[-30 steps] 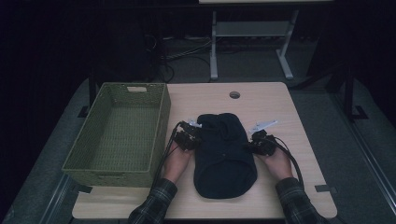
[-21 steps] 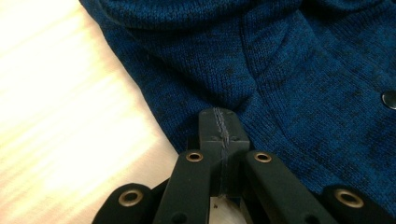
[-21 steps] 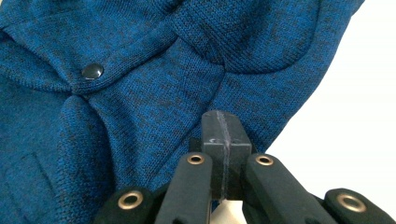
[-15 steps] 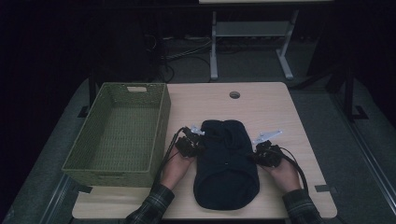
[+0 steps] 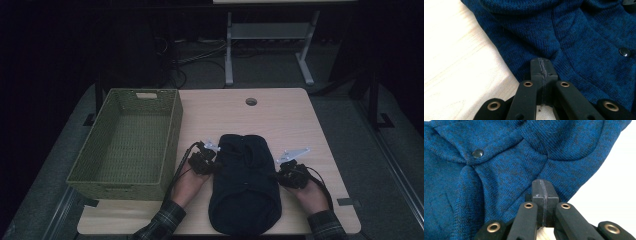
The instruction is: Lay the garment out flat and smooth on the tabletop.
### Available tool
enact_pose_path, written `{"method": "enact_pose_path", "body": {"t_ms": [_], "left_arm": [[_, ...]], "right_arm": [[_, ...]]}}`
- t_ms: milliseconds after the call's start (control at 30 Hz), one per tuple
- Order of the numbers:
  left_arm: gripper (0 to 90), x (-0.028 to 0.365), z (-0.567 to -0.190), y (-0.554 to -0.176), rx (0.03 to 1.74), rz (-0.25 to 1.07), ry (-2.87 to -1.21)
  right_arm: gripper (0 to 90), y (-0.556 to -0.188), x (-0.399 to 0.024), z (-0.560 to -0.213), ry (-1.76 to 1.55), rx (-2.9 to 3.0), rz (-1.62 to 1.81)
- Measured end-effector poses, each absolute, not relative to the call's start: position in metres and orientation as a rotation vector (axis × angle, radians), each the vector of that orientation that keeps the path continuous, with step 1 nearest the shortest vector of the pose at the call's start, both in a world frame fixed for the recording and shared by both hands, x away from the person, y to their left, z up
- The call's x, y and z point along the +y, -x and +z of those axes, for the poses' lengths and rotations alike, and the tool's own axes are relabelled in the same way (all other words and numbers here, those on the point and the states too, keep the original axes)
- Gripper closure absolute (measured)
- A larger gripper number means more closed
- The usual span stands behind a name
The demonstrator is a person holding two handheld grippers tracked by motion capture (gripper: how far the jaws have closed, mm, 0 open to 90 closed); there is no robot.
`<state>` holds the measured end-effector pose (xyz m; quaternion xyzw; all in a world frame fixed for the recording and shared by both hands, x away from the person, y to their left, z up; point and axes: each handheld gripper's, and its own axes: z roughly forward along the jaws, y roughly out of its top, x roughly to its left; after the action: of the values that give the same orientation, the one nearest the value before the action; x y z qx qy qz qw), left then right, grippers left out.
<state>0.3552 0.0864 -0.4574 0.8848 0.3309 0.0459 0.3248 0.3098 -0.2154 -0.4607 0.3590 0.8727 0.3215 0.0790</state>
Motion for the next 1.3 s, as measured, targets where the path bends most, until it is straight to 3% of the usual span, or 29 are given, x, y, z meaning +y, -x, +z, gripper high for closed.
{"method": "enact_pose_path", "body": {"t_ms": [500, 800, 1300], "left_arm": [[64.2, 0.094, -0.429, -0.37, 0.887, 0.19, -2.264], [55.1, 0.094, -0.413, -0.395, 0.911, 0.238, -2.197], [49.5, 0.086, -0.422, -0.447, 0.982, 0.297, -2.202]], "right_arm": [[68.6, -0.325, -0.223, -0.441, -1.087, 2.526, 1.023], [53.3, -0.35, -0.226, -0.426, -1.112, 2.496, 1.045], [50.0, -0.396, -0.222, -0.415, -1.15, 2.447, 1.114]]}}
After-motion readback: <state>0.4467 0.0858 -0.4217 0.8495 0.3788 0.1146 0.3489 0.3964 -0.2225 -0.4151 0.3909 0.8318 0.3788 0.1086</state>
